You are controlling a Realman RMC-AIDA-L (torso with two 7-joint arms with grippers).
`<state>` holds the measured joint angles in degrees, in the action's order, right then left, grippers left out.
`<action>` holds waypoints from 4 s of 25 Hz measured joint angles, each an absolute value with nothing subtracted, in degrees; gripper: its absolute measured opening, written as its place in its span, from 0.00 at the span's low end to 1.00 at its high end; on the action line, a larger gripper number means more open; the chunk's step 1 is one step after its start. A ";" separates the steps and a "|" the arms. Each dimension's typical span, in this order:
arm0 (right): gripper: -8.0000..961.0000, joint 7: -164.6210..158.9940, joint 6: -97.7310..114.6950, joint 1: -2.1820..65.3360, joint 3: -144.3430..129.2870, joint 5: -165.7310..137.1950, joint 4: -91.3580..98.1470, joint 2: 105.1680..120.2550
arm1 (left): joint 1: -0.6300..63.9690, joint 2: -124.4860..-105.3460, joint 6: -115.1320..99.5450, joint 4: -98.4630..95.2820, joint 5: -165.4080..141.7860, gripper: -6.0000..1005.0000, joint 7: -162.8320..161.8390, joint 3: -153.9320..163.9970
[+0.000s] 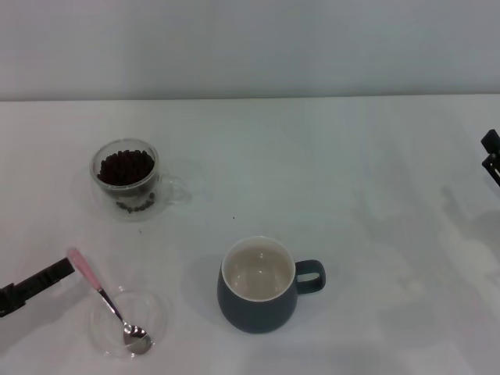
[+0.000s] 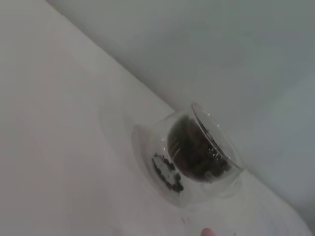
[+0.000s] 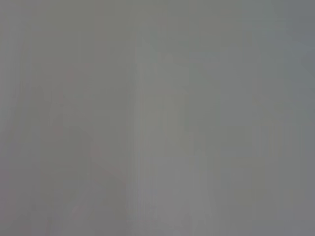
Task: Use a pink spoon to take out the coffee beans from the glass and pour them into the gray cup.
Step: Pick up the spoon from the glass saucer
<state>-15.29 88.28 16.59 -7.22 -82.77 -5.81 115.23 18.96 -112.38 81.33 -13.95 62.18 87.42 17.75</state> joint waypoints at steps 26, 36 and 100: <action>0.85 -15.36 84.37 19.43 -3.48 -82.16 -5.14 115.30 | 24.57 -113.05 75.92 -16.42 55.94 0.85 76.26 17.25; 0.85 -15.34 83.80 19.87 -2.24 -82.17 -4.54 115.22 | 24.65 -113.67 76.25 -16.17 56.45 0.72 74.67 17.31; 0.85 -15.73 83.78 20.80 -2.19 -82.18 -4.81 115.22 | 22.95 -113.66 83.84 -17.00 63.73 0.14 78.97 17.22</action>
<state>-15.74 83.78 20.80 -2.19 -82.18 -4.81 115.22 22.95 -113.66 83.84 -17.00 63.73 78.97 17.22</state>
